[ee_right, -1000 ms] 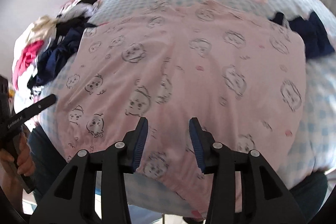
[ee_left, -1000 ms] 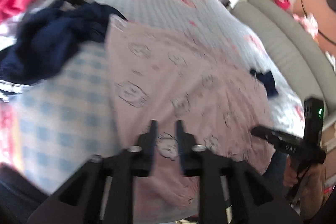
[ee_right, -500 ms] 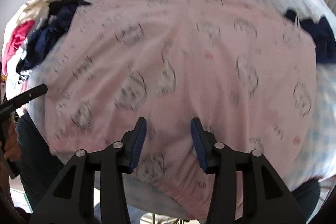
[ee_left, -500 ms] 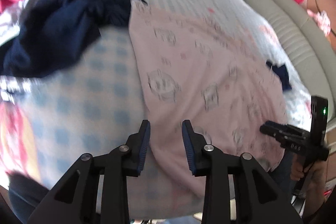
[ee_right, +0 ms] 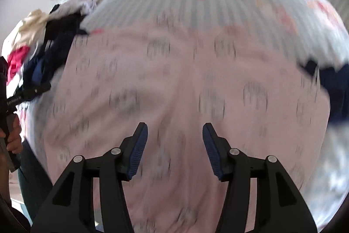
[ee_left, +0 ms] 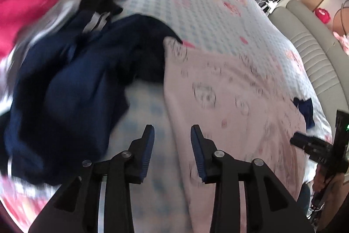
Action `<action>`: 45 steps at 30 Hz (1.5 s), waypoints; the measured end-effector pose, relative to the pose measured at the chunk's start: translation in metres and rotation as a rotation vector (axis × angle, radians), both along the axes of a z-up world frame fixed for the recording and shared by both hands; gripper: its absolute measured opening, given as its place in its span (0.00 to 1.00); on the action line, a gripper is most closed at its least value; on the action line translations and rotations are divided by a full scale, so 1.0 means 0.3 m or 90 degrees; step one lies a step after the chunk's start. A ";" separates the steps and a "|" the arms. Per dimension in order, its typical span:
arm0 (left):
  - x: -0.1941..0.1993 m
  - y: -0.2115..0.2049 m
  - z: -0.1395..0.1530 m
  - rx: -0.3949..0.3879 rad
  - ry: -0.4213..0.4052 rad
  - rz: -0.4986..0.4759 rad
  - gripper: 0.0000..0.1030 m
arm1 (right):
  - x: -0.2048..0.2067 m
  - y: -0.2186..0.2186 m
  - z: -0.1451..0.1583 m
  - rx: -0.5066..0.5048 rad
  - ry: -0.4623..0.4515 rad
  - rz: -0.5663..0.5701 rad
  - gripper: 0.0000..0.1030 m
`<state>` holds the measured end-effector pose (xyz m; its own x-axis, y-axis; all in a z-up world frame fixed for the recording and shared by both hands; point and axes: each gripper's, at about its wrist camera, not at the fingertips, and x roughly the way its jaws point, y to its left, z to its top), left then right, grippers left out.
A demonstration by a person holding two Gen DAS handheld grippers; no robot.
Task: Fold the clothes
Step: 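Move both grippers back to the waistband and grip it again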
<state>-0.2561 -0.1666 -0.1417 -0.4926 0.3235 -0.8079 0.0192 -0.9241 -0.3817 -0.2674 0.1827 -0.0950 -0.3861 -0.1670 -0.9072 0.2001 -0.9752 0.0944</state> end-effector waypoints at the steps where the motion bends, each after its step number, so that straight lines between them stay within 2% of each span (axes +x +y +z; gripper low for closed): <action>1: -0.030 0.005 0.005 0.002 0.003 0.000 0.36 | -0.043 -0.004 0.005 0.000 0.007 0.006 0.52; 6: -0.186 0.037 -0.003 -0.005 0.003 -0.002 0.39 | -0.272 -0.053 -0.028 0.030 0.016 0.024 0.52; 8: -0.251 0.045 -0.015 -0.015 0.000 -0.002 0.44 | -0.357 -0.071 -0.041 0.030 0.019 0.015 0.53; 10: -0.313 0.050 -0.046 -0.004 -0.015 0.002 0.44 | -0.440 -0.094 -0.060 0.022 0.022 0.014 0.65; 12: -0.331 0.060 -0.069 -0.007 -0.024 0.003 0.38 | -0.525 -0.118 -0.121 0.018 0.007 0.023 0.64; 13: -0.334 0.067 -0.074 -0.013 -0.023 0.001 0.17 | -0.553 -0.128 -0.152 0.017 -0.010 0.027 0.57; 14: -0.330 0.076 -0.071 -0.021 -0.017 -0.005 0.08 | -0.582 -0.139 -0.192 0.020 -0.031 0.034 0.49; 16: -0.330 0.087 -0.055 -0.028 -0.007 -0.017 0.03 | -0.608 -0.154 -0.221 0.018 -0.033 0.046 0.24; 18: -0.342 0.086 -0.019 -0.043 0.012 -0.025 0.03 | -0.620 -0.155 -0.204 0.011 -0.015 0.048 0.09; 22: -0.402 0.088 0.023 -0.093 0.034 -0.038 0.03 | -0.641 -0.139 -0.150 -0.004 0.013 0.035 0.07; 23: -0.420 0.088 0.002 -0.099 0.012 -0.037 0.03 | -0.649 -0.138 -0.146 -0.001 0.016 0.033 0.07; 26: -0.466 0.087 -0.055 -0.116 -0.051 -0.031 0.09 | -0.684 -0.152 -0.209 0.016 -0.021 0.025 0.10; 27: -0.458 0.087 -0.052 -0.114 -0.057 -0.025 0.09 | -0.674 -0.147 -0.198 0.010 -0.020 0.023 0.14; 30: -0.357 0.098 0.044 -0.084 0.017 -0.027 0.12 | -0.627 -0.129 -0.137 -0.020 -0.002 0.019 0.33; 32: -0.288 0.122 0.088 -0.066 0.047 -0.047 0.18 | -0.558 -0.110 -0.056 -0.052 0.026 0.016 0.33; 35: -0.162 0.190 0.114 -0.045 0.070 -0.105 0.18 | -0.393 -0.091 0.038 -0.090 0.040 0.024 0.33; 39: -0.013 0.272 0.043 -0.044 0.039 -0.162 0.18 | -0.115 -0.106 0.033 -0.104 0.028 0.048 0.33; 42: 0.065 0.265 -0.045 -0.102 -0.024 -0.138 0.18 | 0.049 -0.098 -0.054 -0.091 -0.009 0.040 0.33; 45: 0.141 0.206 -0.064 -0.124 -0.054 -0.086 0.18 | 0.159 -0.072 -0.130 -0.047 -0.041 0.019 0.32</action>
<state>-0.2138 -0.1047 -0.1608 -0.3834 0.2165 -0.8978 -0.0855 -0.9763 -0.1989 -0.2198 0.1611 -0.1340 -0.3215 -0.2444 -0.9148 0.2206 -0.9589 0.1786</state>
